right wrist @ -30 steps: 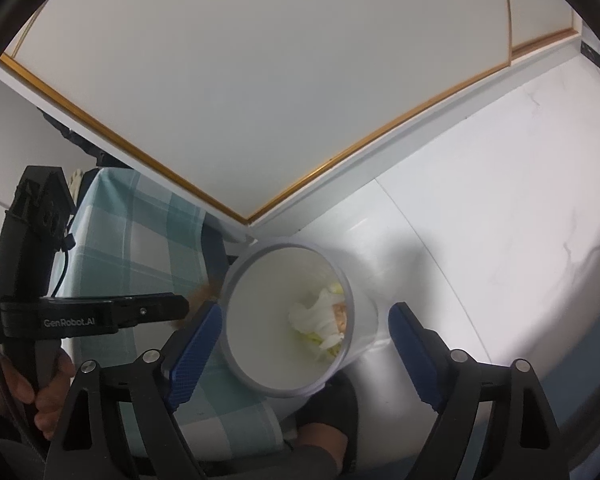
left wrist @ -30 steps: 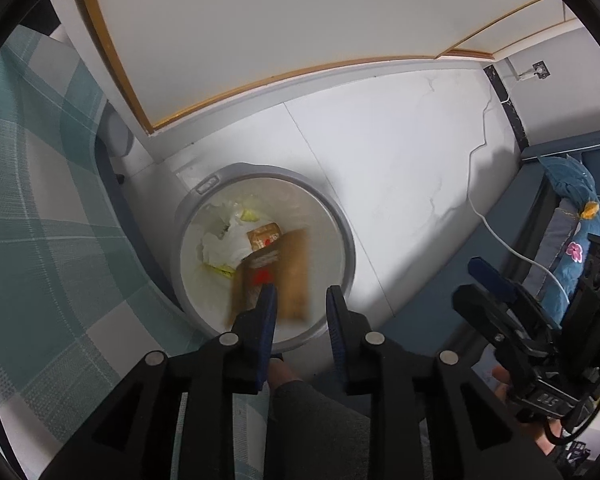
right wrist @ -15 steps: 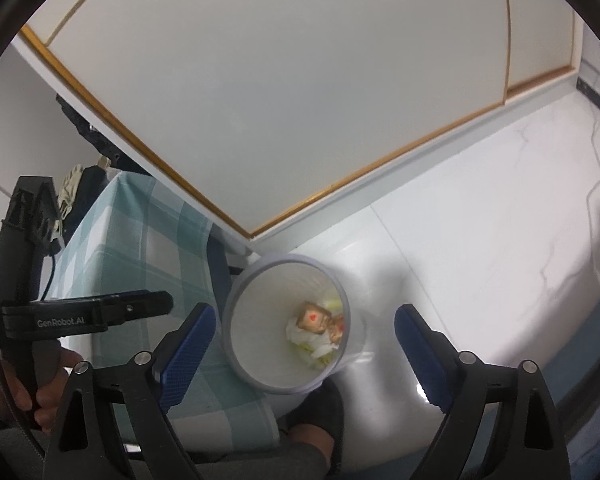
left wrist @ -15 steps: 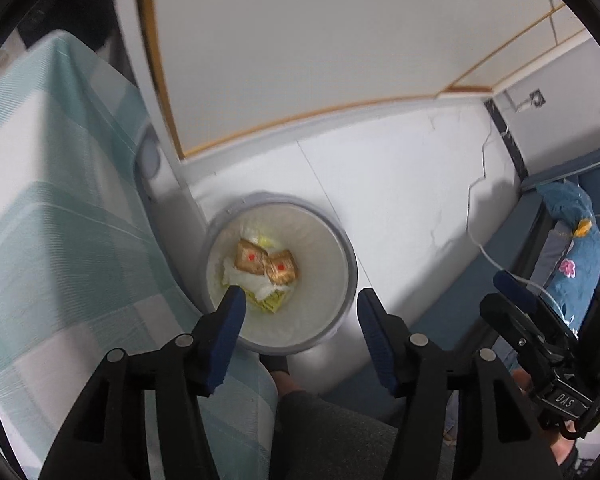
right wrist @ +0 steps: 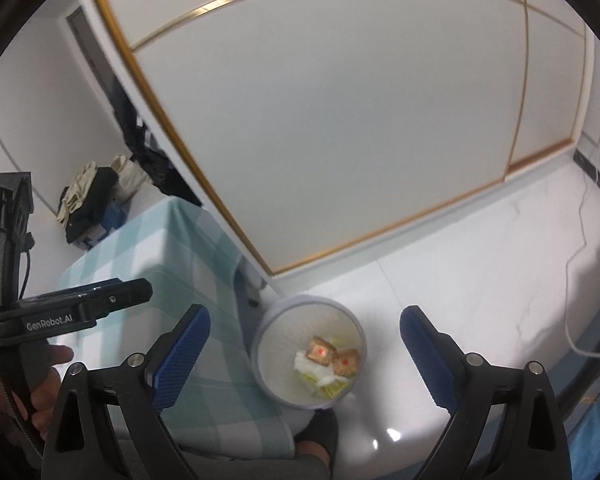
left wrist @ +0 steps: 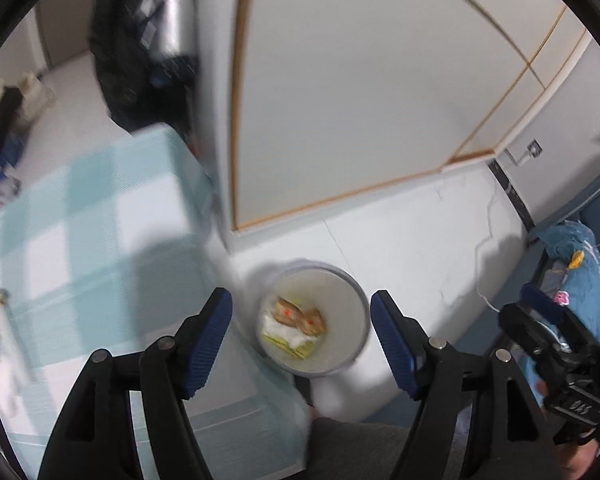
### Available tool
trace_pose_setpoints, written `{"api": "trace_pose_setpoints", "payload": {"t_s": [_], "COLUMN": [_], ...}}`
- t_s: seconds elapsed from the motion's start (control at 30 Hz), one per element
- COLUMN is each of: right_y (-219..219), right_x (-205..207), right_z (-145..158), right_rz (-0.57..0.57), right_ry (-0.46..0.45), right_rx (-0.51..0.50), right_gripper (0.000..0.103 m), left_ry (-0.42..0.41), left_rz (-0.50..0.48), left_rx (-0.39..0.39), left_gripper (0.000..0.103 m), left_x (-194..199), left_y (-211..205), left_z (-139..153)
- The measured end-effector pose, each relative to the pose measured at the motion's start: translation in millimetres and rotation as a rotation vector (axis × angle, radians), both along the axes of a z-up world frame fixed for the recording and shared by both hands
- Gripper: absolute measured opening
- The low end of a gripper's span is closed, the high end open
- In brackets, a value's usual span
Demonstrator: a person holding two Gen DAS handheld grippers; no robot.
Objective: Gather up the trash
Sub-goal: 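Swing both open tools back over the table toward the remaining wrappers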
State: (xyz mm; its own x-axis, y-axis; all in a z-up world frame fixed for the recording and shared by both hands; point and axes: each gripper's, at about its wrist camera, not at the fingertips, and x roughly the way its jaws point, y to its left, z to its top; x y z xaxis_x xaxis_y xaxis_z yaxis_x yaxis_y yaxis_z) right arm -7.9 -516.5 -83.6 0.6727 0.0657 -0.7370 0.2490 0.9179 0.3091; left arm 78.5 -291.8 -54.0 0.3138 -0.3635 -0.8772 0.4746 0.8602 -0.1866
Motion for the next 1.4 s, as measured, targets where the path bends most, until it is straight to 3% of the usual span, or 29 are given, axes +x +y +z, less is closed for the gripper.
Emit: {"api": "trace_pose_setpoints", "payload": {"t_s": [0.13,0.43,0.7,0.93,1.2,1.4], "right_y": [30.0,98.0,157.8,204.9,253.7,291.9], "right_x": [1.0,7.7,19.4,40.0,57.4,78.1], "right_z": [29.8,79.3,101.7,103.4,99.9,86.3], "right_rz": [0.038,0.118,0.229,0.369,0.443,0.530], "right_ry": [-0.058,-0.165,-0.265,-0.277,-0.286,-0.234], "right_rx": [-0.047,-0.107,-0.090,-0.006,-0.022,-0.054], "right_gripper": [0.097,0.097,0.097,0.097,0.097,0.097], "left_ry": [-0.090,-0.199,-0.297,-0.297,-0.277,-0.266], "left_rz": [0.048,0.174,0.329,0.424,0.522,0.599], "left_rx": [0.002,-0.030,-0.035,-0.046,-0.045,-0.038], "left_gripper": [0.069,0.075,0.082,0.082,0.082,0.085], "left_x": [-6.1,-5.2,-11.0,-8.9,-0.4,8.4], "left_y": [27.2,94.1,160.7,208.8,257.5,289.9], "left_z": [16.8,50.7,75.1,76.5,61.5,46.4]}}
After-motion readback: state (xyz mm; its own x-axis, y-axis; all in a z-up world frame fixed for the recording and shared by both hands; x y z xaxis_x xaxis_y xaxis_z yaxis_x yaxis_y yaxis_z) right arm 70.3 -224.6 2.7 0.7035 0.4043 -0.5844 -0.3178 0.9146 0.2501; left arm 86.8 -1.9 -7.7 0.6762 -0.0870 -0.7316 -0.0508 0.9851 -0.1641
